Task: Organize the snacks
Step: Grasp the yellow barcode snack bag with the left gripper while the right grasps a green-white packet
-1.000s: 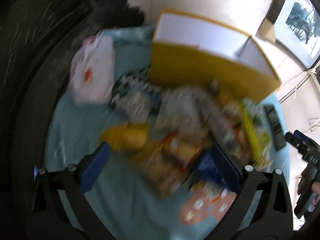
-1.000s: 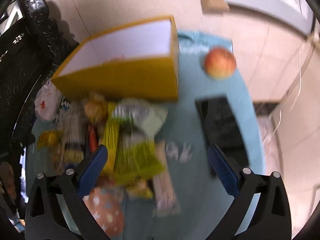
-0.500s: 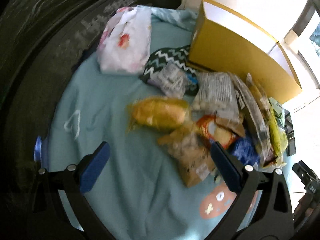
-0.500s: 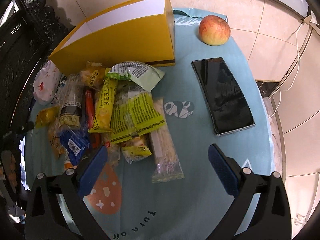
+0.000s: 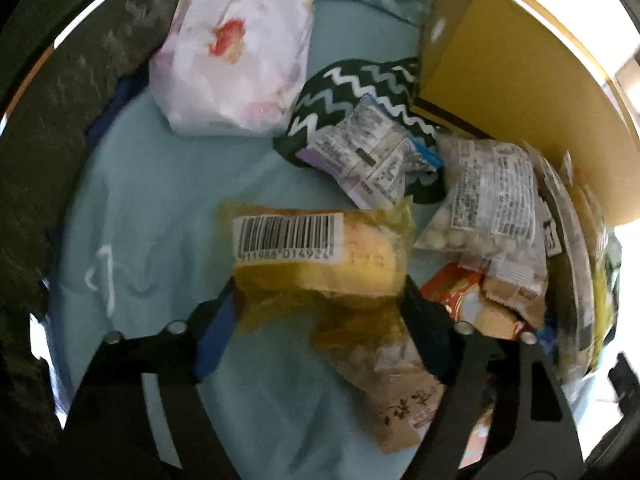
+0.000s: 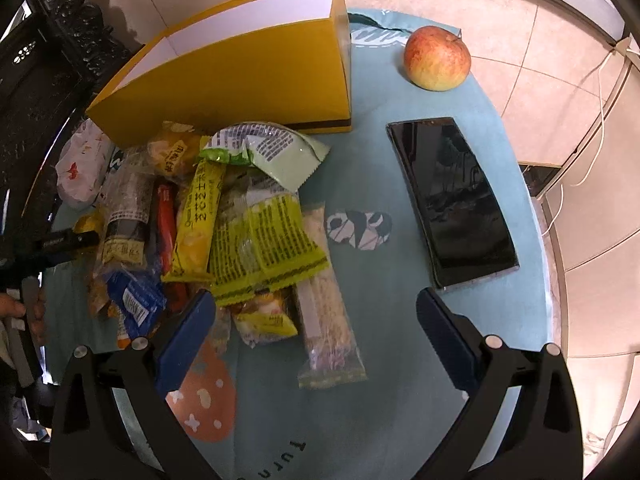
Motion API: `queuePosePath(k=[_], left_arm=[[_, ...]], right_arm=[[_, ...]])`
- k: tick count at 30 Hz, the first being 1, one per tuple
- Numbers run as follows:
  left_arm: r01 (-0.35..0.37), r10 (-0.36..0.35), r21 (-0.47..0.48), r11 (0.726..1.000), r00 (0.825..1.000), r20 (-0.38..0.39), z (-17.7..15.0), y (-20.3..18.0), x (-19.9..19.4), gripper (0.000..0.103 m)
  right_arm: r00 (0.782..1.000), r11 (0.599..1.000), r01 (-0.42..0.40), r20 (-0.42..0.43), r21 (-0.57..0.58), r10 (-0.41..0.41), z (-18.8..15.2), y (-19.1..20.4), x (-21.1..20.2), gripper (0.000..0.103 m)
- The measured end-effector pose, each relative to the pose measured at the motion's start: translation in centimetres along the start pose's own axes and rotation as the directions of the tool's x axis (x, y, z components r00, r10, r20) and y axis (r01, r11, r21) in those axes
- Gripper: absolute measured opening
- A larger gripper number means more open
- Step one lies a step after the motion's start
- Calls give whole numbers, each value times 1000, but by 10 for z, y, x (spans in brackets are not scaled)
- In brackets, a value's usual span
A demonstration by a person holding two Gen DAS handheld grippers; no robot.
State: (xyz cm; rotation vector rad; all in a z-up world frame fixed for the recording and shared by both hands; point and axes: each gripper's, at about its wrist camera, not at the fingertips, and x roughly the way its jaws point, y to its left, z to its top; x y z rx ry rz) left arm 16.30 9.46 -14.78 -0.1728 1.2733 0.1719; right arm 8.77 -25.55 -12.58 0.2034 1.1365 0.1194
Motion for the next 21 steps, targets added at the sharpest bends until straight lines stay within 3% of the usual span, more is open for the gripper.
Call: queuePosePath(k=[4,9,12,15,19,21], left_arm=[[-12,8,55,998,998,60,-4,-6,-17,70],[25,-28,53,998,998,63,-9,-7,-26,70],[22,-24,40,999,999,39,-18,1,-17,70],[30,-30,17,999,999,24,-19,4,-11,70],[32,-32,13,999,999,14,-14,6,-7,71],[32,-32,9,999,999,9,-11,6,-6,71]], right_arm=[[1000,999,-3,6,-32,3,8,5,5,101],[998,1000,-6,67,-30,8,28,5,-1,101],[994,989,36,105,-142,-21,50,21,5,101],[987,951,106,146,-292,-65,67,44,25,99],[992,905,127,77,-407,-105,84,62,71,74],[995,917,93,79,-388,-68,95,61,78,61]])
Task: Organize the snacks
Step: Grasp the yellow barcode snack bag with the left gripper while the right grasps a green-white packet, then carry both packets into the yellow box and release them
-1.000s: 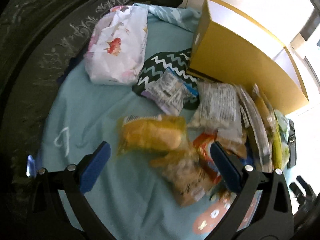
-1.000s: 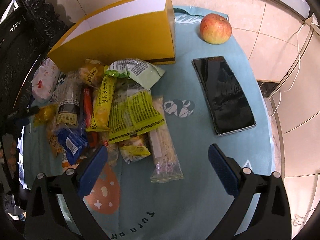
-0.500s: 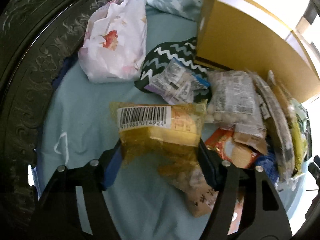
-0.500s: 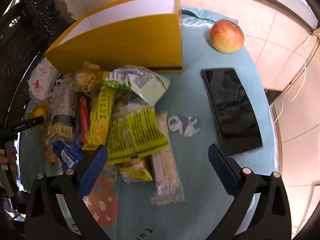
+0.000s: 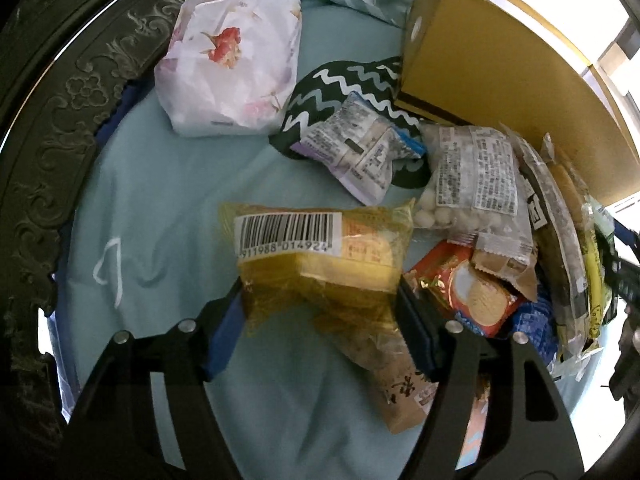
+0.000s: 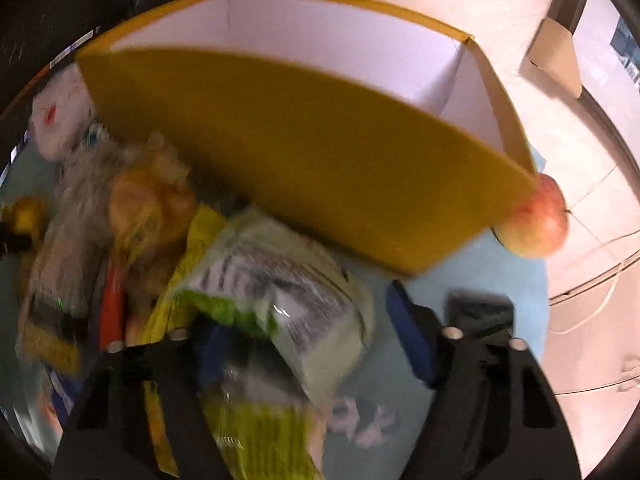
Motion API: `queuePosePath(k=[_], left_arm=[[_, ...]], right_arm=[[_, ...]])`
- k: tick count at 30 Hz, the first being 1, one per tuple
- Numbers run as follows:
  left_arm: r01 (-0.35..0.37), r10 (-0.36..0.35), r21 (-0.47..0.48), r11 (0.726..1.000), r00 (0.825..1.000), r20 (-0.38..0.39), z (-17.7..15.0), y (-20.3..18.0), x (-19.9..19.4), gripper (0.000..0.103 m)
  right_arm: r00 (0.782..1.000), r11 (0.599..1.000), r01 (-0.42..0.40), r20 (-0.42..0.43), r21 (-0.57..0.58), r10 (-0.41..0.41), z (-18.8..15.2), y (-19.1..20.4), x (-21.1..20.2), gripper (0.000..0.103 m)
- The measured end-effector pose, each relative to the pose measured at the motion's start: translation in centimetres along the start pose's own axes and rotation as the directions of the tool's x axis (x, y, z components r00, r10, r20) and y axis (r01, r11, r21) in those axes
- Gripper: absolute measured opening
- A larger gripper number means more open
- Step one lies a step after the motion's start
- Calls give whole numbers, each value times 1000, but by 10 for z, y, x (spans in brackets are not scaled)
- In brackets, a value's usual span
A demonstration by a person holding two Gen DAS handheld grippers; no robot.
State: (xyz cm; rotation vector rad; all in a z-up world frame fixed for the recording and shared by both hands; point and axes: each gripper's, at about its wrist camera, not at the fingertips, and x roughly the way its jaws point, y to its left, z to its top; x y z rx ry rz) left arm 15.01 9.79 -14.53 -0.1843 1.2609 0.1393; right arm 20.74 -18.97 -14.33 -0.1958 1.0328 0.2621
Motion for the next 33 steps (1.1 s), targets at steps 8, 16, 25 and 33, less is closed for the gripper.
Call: queuePosePath(k=[8,16,25,33], left_arm=[[60,-59,-16,998,998,21,5,5,0,72],[80,-84,38,996,989,122,2,-4,-42,70],[125,-150,117,985,959,240,10,-26,-113,70],[122,-195,226,966,921,337,103,-108,-134,70]], right_arm=[[988,972,-146,-23,184,153,9,-28,-19,32],[953,887,-302,96,350,286,-17,-55,-89,32],[927,871,-364,222,330,304,-9,-59,-138,32],[918,890,-341,310,304,246,71,-70,-124,32]])
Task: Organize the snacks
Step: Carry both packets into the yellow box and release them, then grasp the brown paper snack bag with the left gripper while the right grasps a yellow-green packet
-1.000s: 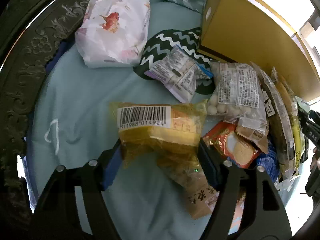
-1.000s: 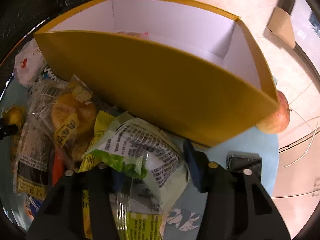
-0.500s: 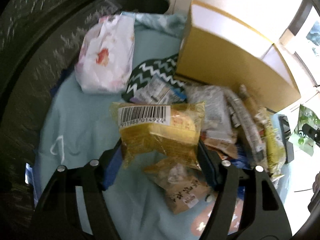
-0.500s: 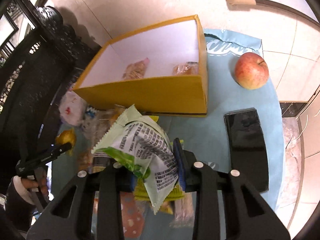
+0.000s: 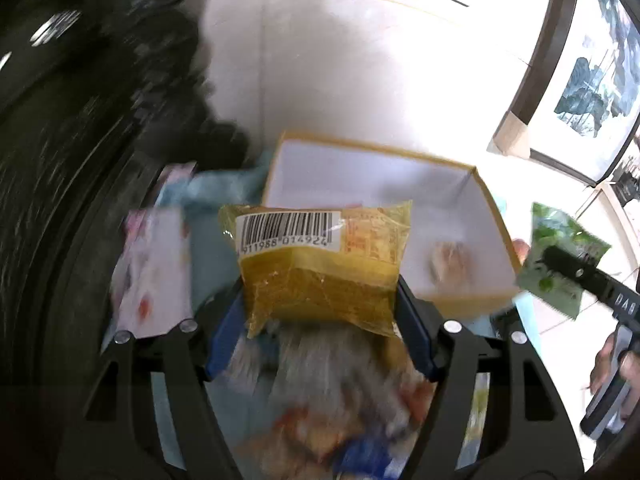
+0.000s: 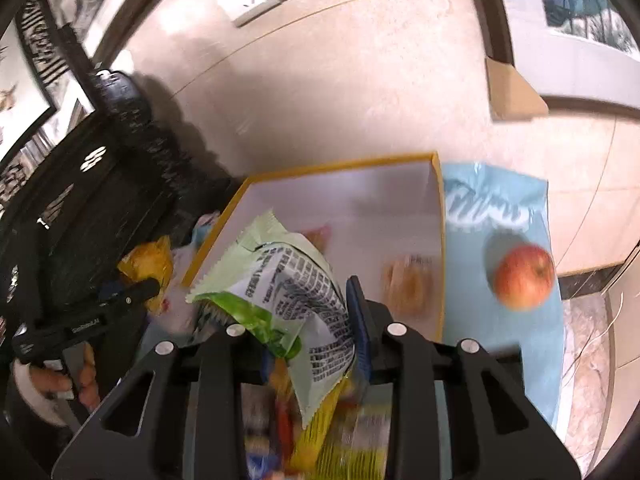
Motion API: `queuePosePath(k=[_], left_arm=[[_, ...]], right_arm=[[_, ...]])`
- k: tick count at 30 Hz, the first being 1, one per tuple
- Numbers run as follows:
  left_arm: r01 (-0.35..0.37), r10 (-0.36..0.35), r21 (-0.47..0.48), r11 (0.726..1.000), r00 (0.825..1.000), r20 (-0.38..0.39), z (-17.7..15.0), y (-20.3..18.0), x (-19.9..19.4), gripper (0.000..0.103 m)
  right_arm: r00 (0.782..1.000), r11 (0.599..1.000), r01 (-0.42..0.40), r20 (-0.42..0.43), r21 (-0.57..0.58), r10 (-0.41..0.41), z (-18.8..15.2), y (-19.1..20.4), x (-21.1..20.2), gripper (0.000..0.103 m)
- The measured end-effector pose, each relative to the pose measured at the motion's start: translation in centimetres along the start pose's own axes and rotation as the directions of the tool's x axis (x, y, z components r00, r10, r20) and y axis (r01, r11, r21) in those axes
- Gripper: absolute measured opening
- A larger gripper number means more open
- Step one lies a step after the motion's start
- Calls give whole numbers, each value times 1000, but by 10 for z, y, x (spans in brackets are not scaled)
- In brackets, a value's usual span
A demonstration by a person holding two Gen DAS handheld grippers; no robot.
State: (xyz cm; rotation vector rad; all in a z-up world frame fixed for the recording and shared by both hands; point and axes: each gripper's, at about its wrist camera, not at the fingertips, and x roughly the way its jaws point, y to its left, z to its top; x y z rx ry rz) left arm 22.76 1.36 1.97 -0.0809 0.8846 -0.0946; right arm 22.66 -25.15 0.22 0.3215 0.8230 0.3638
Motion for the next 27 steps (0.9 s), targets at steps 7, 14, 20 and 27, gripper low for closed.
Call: queuePosePath(k=[7,14,20,27], left_arm=[[-31,34,25,999,990,-136,38,-42,89,97],[2,-1,5,1000,994,-112,14,-37,73,101],[-7,9,19,1000,994,-108,-34,-8,29,101],[-111,66,-132,985,949,-308,-131,44,24,101]], right_arm=[[967,975,222,-133,23,-217,12,-13,82,57],[981,981,192,-13,1,-192,-15,-14,43,70],[974,974,224,-2,13,-224,-47,-20,6,86],[957,957,284,-77,50,-280,-105,-39,-22,93]])
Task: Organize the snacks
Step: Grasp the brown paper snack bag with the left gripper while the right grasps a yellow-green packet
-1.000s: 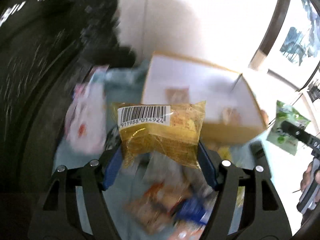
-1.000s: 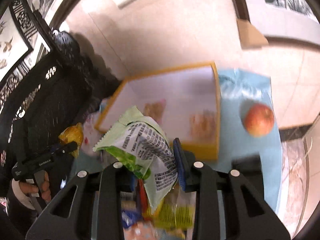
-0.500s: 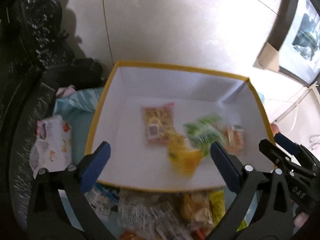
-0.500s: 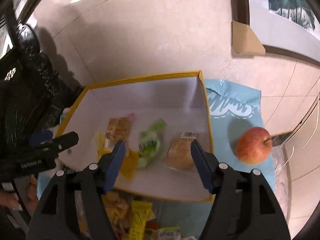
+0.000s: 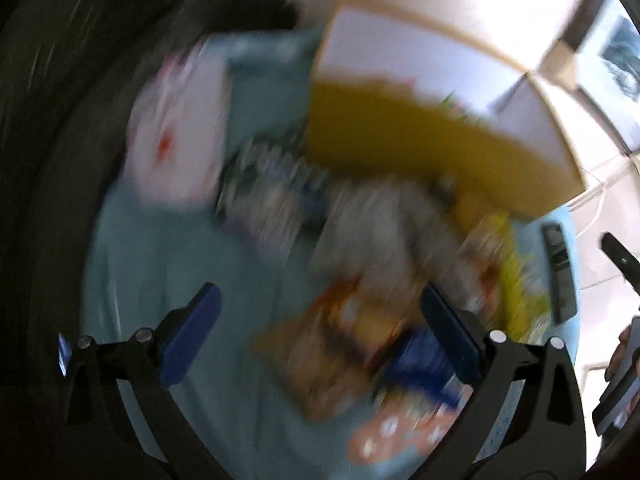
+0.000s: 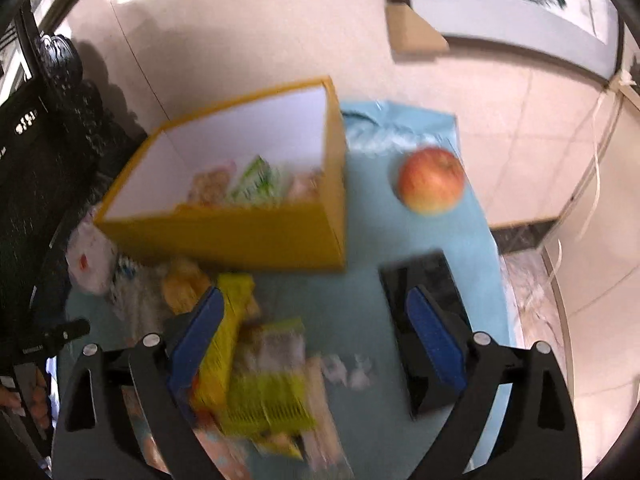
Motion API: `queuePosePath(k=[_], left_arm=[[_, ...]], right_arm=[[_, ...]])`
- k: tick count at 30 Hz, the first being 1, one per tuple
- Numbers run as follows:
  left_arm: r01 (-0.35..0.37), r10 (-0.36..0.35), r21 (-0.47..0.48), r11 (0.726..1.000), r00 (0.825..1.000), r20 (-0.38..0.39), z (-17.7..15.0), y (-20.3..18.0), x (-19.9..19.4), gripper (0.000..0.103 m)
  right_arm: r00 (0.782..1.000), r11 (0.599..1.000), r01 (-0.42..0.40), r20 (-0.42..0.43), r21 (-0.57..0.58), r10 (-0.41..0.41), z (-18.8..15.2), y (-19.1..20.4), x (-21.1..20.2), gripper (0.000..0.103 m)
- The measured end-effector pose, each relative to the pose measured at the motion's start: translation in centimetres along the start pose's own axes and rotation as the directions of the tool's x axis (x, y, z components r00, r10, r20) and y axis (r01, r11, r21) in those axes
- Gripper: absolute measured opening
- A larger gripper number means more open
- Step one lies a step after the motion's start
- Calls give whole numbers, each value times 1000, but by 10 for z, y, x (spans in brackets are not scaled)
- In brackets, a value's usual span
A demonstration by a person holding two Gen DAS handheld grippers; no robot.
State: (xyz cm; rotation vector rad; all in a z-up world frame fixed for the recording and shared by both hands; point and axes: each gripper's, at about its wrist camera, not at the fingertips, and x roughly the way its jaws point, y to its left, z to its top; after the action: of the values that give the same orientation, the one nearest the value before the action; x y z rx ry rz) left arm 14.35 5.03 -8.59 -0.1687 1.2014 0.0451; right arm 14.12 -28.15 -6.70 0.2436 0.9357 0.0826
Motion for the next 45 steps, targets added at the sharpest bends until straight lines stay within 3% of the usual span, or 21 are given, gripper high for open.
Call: queuePosePath(k=[6,13,20,23,25,27,35,37,38,39,45], left_arm=[[-75,63,-78,994,988,-144,-43,17,29,101],[-97,75,-117,988,981,-180,-40,11,48,101],[-130,109,-87,988,971,-214,-41,10,80,101],[-129,114,-64,990,973,-201,-43,14,80,80],[-117,111,-21,993,978,-176,-43,14,73,54],[-106,102,-12,994,978,-179,-44,15,70,47],[-93,92,1,996,983,-161,-51,27,63,48],[-95,95,3,995,983,-155,-64,32,65,50],[-96,95,4,995,983,-154,-65,31,65,51],[-98,97,6,995,984,-151,-67,26,66,51],[-71,69,-10,997,987,-148,-71,28,65,44]], right_arm=[[998,1000,0,-59,20,1,-26,-4,-3,93],[999,999,-3,-54,-33,1,-40,6,-12,96],[993,992,81,-73,-97,-88,-56,5,-1,98],[990,989,83,-101,-126,-96,-62,8,9,98],[989,982,79,-111,-174,-99,-64,17,15,98],[989,970,75,-110,-231,-102,-66,28,18,98],[979,894,85,-128,-441,-156,-73,73,62,98],[959,867,124,-167,-483,-230,-79,77,86,97],[964,885,98,-178,-455,-198,-77,73,89,80],[968,922,23,-222,-386,-117,-71,65,89,75],[979,967,-57,-205,-248,5,-45,44,50,70]])
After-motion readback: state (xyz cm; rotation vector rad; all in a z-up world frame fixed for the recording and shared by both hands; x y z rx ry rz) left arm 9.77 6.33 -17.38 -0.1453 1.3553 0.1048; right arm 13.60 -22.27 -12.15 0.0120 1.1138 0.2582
